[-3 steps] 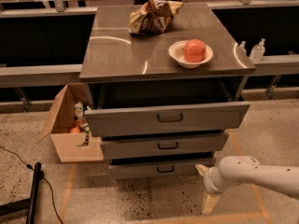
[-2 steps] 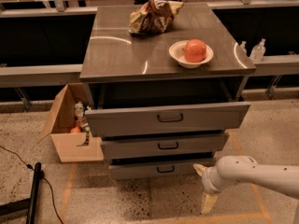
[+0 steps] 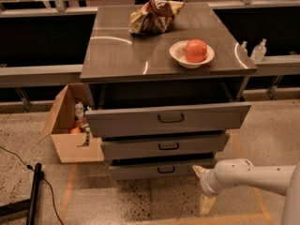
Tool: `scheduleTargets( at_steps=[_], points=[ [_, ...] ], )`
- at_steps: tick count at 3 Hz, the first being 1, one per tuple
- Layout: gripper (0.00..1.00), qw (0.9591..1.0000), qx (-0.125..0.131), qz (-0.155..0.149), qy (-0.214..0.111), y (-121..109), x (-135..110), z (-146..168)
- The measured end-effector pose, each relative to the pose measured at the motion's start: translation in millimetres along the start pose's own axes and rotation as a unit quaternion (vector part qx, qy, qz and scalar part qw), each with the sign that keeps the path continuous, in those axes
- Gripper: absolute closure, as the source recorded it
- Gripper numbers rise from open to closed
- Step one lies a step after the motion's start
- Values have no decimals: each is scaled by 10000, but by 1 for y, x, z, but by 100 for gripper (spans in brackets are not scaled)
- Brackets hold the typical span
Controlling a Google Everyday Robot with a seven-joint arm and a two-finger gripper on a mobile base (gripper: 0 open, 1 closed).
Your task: Open bottom drawer
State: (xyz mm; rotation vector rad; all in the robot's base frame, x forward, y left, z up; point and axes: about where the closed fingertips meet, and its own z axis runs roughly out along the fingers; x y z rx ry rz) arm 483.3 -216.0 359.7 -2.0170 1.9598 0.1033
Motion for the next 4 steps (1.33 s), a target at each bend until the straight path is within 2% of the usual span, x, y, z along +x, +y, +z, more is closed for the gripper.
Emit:
scheduleTargets(
  at_steps=[2,3,4],
  points=[
    [0,9978,122,-618,205,-29,32,80],
    [0,9966,208,-753,253,-42,43,115],
    [0,9946,481,-897,189,-65,52,150]
  ],
)
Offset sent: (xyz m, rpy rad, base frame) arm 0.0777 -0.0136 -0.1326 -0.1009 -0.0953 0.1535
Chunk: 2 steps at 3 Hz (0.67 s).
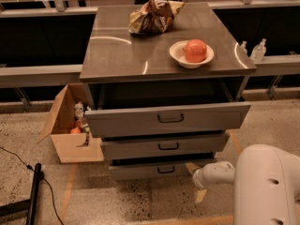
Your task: Open bottom drawer
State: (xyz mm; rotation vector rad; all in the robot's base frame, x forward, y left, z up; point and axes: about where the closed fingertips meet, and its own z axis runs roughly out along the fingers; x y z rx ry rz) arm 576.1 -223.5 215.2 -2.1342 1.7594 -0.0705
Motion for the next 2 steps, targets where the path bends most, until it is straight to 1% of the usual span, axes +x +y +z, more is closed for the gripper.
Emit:
scheduleTargets(
  at_steps=[1,2],
  points=[
    [0,9999,125,-35,-8,-10,5,11],
    [0,9996,285,-69,4,-27,10,17]
  ],
)
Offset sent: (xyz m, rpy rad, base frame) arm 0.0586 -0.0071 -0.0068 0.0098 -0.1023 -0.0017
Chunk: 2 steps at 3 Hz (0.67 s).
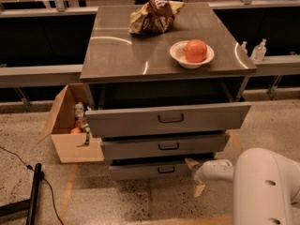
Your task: Open bottom drawer
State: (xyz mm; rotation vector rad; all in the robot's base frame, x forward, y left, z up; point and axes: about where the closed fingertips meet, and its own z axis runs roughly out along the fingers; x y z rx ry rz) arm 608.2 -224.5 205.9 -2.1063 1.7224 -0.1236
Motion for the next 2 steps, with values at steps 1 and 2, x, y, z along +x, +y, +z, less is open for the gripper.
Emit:
scheduleTargets(
  at_steps=[1,2],
  points=[
    [0,10000,85,-17,15,-12,3,6],
    [0,10000,52,-5,34,-24,7,18]
  ],
)
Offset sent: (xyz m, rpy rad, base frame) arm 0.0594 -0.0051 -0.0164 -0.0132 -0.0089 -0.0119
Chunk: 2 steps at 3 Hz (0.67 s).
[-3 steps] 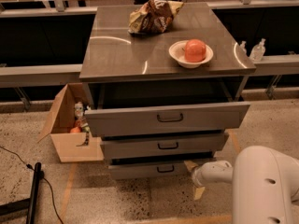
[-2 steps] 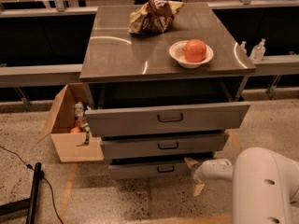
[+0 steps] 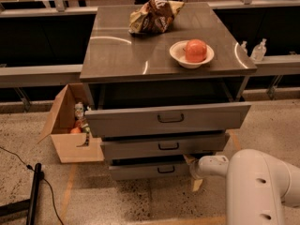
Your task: Open bottom drawer
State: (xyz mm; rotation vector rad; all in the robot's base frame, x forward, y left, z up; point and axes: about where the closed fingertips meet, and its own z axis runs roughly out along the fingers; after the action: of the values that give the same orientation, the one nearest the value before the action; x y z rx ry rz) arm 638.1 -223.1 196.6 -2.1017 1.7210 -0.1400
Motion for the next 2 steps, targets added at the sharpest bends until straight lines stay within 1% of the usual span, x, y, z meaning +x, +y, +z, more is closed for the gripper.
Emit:
scheduleTargets(
  at_steps=[1,2],
  points=[
    [0,9999,-100,76,-13,-9,8,8],
    [0,9996,-217,150,-25,-12,17,13]
  ],
)
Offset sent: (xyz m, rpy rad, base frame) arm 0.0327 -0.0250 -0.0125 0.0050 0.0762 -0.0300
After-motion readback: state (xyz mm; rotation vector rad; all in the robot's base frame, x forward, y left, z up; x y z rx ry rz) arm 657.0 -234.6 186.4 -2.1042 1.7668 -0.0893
